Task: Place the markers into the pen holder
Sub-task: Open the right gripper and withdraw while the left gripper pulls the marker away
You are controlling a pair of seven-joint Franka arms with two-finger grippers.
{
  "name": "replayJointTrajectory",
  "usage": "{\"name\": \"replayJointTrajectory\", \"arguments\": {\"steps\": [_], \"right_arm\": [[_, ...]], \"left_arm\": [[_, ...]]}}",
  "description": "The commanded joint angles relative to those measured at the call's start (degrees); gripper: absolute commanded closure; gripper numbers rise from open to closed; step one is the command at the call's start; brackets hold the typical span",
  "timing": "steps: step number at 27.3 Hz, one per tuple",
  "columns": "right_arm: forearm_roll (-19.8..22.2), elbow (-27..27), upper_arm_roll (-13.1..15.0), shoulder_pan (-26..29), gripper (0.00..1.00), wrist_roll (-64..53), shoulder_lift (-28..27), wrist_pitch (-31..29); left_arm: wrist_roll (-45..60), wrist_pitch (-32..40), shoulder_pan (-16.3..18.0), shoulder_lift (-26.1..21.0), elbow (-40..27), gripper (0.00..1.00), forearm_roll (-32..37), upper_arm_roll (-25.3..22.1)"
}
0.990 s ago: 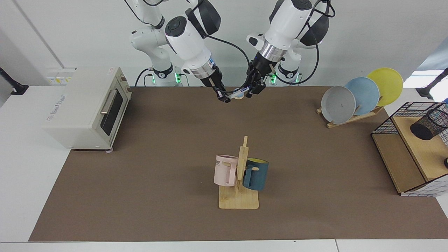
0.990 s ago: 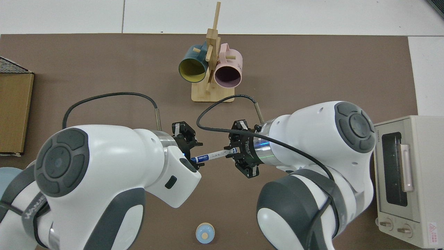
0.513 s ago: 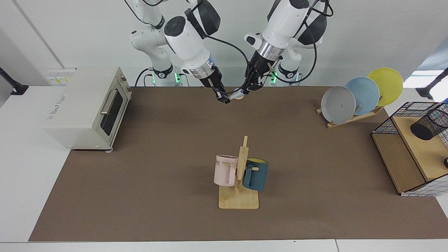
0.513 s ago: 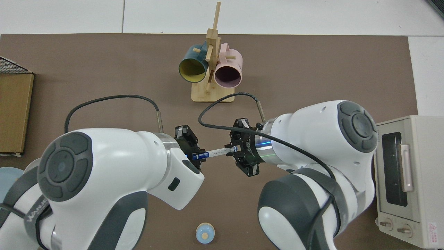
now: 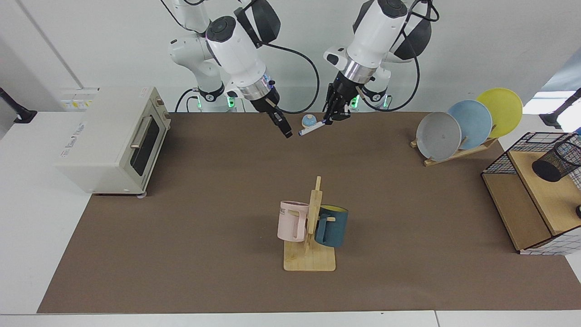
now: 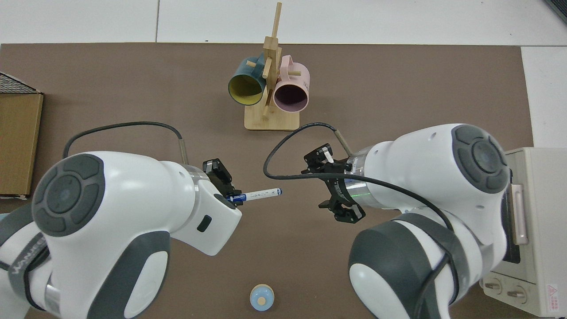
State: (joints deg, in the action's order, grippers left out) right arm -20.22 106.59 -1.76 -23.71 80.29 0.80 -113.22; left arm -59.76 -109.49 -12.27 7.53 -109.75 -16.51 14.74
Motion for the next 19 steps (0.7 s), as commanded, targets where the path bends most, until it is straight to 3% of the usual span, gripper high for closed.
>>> {"name": "replayJointTrajectory", "arguments": {"steps": [1,4,12,17,19], "right_arm": [[5.5,0.7,-0.3,3.8,0.0,-10.3,3.1,2.6],[9.8,0.6,-0.3,5.9,0.0,-19.3,4.2,4.0],[11.7,0.5,0.1,13.9,0.0,-45.5,7.2,8.3],[19.4,0.4,0.6,16.7,0.0,-59.5,7.6,10.9],[20.3,0.2,0.9,18.2,0.0,-64.7,7.9,10.9]], "left_arm": [[1.2,3.5,5.0,1.3,-1.1,1.0,2.4,-0.2],[4.1,5.9,9.2,1.1,-1.0,1.0,2.7,-0.1],[13.6,8.8,17.1,0.7,-0.6,1.0,7.5,-0.2],[15.9,10.6,23.8,0.5,0.1,1.0,8.5,-0.2],[15.9,11.2,27.2,0.4,0.5,1.0,8.8,-0.2]]}}
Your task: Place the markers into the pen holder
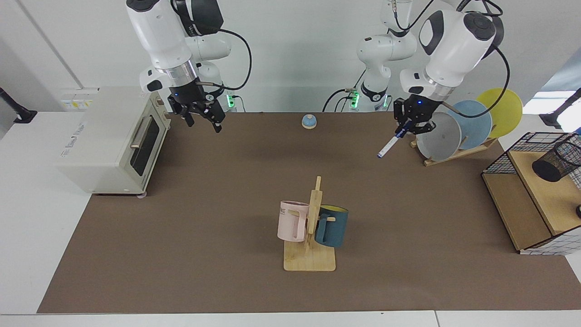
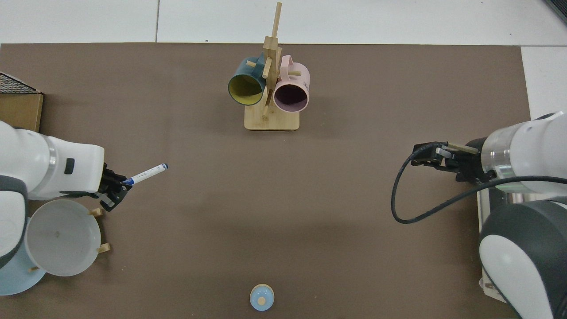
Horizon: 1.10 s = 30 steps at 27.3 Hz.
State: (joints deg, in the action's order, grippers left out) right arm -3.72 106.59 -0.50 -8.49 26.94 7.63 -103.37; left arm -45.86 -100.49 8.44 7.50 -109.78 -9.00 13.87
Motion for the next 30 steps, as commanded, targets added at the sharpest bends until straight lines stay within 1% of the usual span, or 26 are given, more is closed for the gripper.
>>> {"name": "replayJointTrajectory", "arguments": {"steps": [1,3,5,8,9,13,15,17,20,23,27,30], "right_arm": [[3.9,-0.4,-0.2,3.8,0.0,-13.6,1.1,1.2],[3.8,-3.0,-0.1,6.1,0.0,-18.4,0.8,2.5],[4.2,-6.2,-0.2,8.1,0.0,-23.2,-0.2,5.8],[7.2,-11.8,-0.1,9.5,0.0,-33.1,-3.1,10.2],[7.6,-12.9,-0.2,9.6,0.0,-34.0,-3.7,10.8],[6.7,-12.9,-0.3,9.3,0.0,-32.3,-3.8,10.9],[6.8,-12.8,-0.3,9.3,0.0,-30.6,-3.8,10.9],[6.9,-12.7,-0.3,9.4,0.0,-30.6,-3.7,10.9],[6.8,-11.4,-0.3,9.4,0.0,-30.5,-3.2,11.1],[6.3,-10.2,-0.2,9.5,0.0,-30.5,-3.0,11.1],[5.4,-10.2,-0.2,9.5,0.0,-30.3,-2.9,11.2],[5.4,-9.9,-0.2,9.5,0.0,-30.3,-2.5,11.2]], "left_arm": [[2.0,2.6,7.8,0.4,0.7,1.0,1.3,0.6],[1.6,4.2,9.7,0.1,1.7,1.0,1.9,0.6],[1.5,7.4,10.7,-0.7,3.3,1.0,4.5,0.6],[-0.6,11.1,12.3,-1.8,7.1,1.0,8.9,0.5],[-2.6,11.7,12.9,-1.8,7.7,1.0,10.1,0.5],[-13.3,12.1,15.9,-2.5,10.8,1.0,15.1,0.5],[-19.3,12.7,17.7,-4.2,13.4,1.0,17.0,0.5],[-24.6,13.4,19.2,-5.9,16.4,1.0,17.4,0.5],[-29.6,14.2,21.0,-8.0,20.0,1.0,19.0,0.6],[-35.7,14.6,21.6,-10.6,23.3,1.0,23.2,0.6],[-45.2,14.6,21.8,-14.0,29.3,1.0,27.3,0.5],[-48.0,14.5,21.8,-15.2,31.5,1.0,29.9,0.1]]}}
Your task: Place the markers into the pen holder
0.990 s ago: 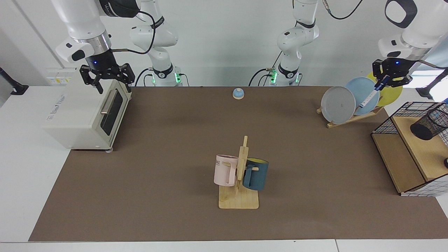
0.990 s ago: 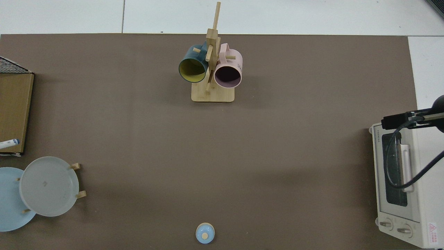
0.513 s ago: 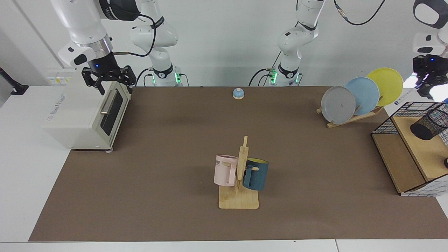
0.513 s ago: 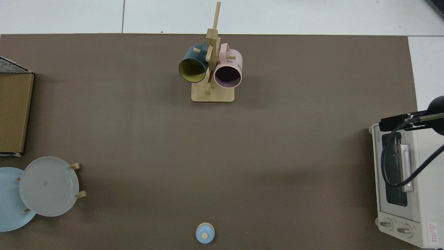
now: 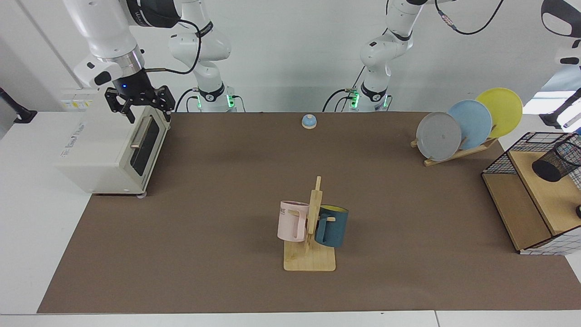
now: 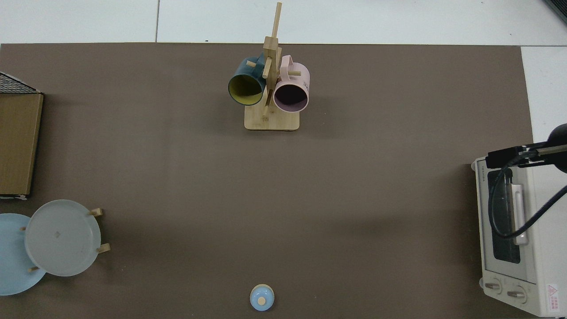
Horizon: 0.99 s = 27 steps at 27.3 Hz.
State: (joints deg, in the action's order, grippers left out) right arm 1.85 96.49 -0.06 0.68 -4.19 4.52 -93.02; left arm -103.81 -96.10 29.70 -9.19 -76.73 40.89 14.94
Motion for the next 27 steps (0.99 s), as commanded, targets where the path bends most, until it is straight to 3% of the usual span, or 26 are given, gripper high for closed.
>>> {"name": "replayJointTrajectory", "arguments": {"steps": [1,15,27], "right_arm": [[-0.2,1.0,-0.6,0.9,0.0,0.9,1.0,0.8],[-0.9,2.6,-0.6,0.9,0.0,0.9,2.1,0.7],[-0.9,2.6,-0.6,0.9,0.0,0.9,2.1,0.6]], "left_arm": [[-3.2,-5.2,0.3,-4.4,1.9,1.0,5.2,-0.3],[-0.9,-10.1,-0.6,-5.5,-3.6,1.0,8.7,-0.2],[4.0,-8.1,0.1,-4.1,-8.7,1.0,8.7,-0.2]]}}
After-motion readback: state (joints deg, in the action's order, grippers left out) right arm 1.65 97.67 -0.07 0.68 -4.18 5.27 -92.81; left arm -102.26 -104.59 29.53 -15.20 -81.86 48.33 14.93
